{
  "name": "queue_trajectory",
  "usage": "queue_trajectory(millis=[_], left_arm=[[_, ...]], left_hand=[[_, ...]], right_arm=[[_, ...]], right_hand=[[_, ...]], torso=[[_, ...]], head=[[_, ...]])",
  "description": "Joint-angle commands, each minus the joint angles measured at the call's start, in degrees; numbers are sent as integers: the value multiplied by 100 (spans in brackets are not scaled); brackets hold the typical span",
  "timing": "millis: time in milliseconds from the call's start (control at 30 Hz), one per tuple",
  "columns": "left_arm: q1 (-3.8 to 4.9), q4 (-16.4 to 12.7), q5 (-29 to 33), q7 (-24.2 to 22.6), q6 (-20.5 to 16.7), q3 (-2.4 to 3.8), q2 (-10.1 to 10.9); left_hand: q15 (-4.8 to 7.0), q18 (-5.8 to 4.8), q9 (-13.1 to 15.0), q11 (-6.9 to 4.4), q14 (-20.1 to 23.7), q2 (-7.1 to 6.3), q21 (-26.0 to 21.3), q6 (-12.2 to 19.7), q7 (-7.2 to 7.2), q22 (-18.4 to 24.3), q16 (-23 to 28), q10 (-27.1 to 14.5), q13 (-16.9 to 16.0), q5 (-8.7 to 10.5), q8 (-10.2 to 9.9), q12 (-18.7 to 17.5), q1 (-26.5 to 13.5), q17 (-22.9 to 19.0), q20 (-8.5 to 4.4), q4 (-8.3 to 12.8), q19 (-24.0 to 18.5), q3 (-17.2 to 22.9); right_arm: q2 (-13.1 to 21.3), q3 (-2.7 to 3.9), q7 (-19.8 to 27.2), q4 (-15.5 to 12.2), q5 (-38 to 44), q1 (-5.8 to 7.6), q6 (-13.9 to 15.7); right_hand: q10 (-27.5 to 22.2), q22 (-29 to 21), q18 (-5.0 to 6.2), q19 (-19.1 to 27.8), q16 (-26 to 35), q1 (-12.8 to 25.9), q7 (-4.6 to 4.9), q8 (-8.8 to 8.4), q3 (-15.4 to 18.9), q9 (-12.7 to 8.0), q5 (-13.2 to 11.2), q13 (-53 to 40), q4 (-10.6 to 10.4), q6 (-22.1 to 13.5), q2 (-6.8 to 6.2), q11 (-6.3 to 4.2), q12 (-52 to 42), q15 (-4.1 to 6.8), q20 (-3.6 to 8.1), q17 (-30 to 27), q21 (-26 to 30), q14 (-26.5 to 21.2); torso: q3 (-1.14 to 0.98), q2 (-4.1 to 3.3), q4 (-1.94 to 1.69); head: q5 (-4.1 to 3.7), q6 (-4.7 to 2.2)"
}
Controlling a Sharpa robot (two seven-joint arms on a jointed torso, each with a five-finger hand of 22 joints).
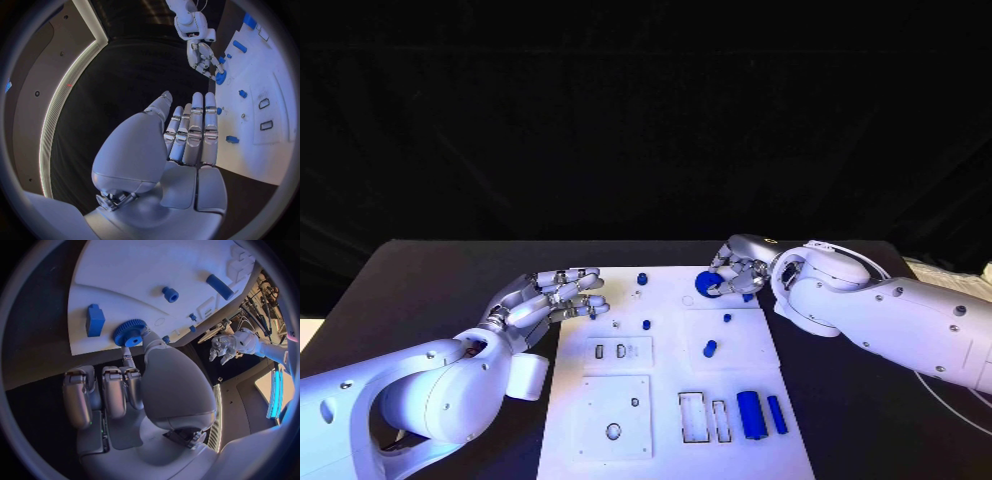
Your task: Assemble the parts on the task board
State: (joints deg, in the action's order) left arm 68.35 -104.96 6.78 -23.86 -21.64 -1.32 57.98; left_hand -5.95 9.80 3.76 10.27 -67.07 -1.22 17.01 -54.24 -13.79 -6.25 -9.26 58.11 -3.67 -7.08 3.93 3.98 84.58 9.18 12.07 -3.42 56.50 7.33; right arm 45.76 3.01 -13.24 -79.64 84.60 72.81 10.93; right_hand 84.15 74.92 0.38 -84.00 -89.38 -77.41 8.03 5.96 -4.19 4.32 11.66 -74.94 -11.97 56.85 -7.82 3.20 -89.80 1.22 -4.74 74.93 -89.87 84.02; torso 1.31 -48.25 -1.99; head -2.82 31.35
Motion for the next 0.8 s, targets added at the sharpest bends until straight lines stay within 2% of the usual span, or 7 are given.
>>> queue_trajectory(millis=[33,267,400,500,533,700,800], left_arm=[[6,-4,11,-10,116,4,-13],[6,-1,11,-1,123,4,-14],[6,0,11,6,129,4,-14],[6,1,11,10,136,4,-13],[5,0,11,11,136,4,-12],[5,1,11,17,139,4,-10],[5,1,11,21,144,4,-10]], left_hand=[[-47,48,-4,-2,11,-23,-20,35,-5,10,36,-32,7,16,-20,-9,10,9,13,37,-7,-4],[-47,48,-4,-2,11,-23,-20,35,-5,10,36,-32,7,16,-20,-9,10,9,13,37,-7,-4],[-47,48,-4,-2,11,-23,-20,35,-5,10,36,-32,7,16,-20,-9,10,9,13,37,-7,-4],[-48,48,-4,-1,11,-24,-20,37,-5,11,40,-34,7,17,-20,-8,6,10,14,40,-8,-4],[-48,48,-4,-1,11,-24,-20,37,-5,11,40,-34,7,17,-20,-8,6,10,14,40,-8,-4],[-48,48,-4,-1,11,-24,-20,37,-5,11,40,-34,7,17,-20,-8,6,10,14,40,-8,-4],[-48,48,-4,-1,11,-24,-20,37,-5,11,40,-34,7,17,-20,-8,6,10,14,40,-8,-4]], right_arm=[[-14,-6,20,35,209,-17,-56],[-39,-6,20,76,428,-29,-95],[-52,-7,23,77,609,-49,-127],[-65,-7,37,73,734,-79,-146],[-70,-7,44,69,775,-88,-137],[-90,-9,77,27,990,-137,11],[-97,-10,76,-8,1129,-157,147]], right_hand=[[585,1508,-38,-600,-28,-72,8,40,-10,5,13,-1506,48,49,24,5,-20,-32,-41,1406,-13,578],[585,1508,-38,-600,-56,-178,-2,87,-82,15,-46,-1506,140,136,97,-1,-20,-26,-41,1490,-13,594],[585,1508,-38,-600,-62,-354,-28,144,-244,31,-302,-1506,274,268,172,-22,-20,-6,-28,1507,-13,598],[585,1508,-38,-600,-62,-566,-62,188,-407,45,-648,-1506,465,393,207,-52,-20,23,-3,1507,-13,598],[585,1508,-38,-600,-62,-588,-73,199,-435,50,-683,-1506,496,427,214,-59,-20,29,2,1507,-13,598],[585,1508,-38,-600,-62,-590,-121,244,-524,73,-688,-1506,557,570,261,-99,-20,59,25,1507,-13,598],[585,1508,-38,-600,-62,-494,-159,257,-567,90,-600,-1506,545,665,301,-138,-20,87,51,1507,-13,598]], torso=[[3,1,0],[3,2,-3],[3,2,-3],[6,4,1],[7,3,1],[0,1,-2],[6,6,-4]], head=[[-3,3],[1,20],[-8,25],[-11,24],[-3,27],[-14,37],[-20,37]])
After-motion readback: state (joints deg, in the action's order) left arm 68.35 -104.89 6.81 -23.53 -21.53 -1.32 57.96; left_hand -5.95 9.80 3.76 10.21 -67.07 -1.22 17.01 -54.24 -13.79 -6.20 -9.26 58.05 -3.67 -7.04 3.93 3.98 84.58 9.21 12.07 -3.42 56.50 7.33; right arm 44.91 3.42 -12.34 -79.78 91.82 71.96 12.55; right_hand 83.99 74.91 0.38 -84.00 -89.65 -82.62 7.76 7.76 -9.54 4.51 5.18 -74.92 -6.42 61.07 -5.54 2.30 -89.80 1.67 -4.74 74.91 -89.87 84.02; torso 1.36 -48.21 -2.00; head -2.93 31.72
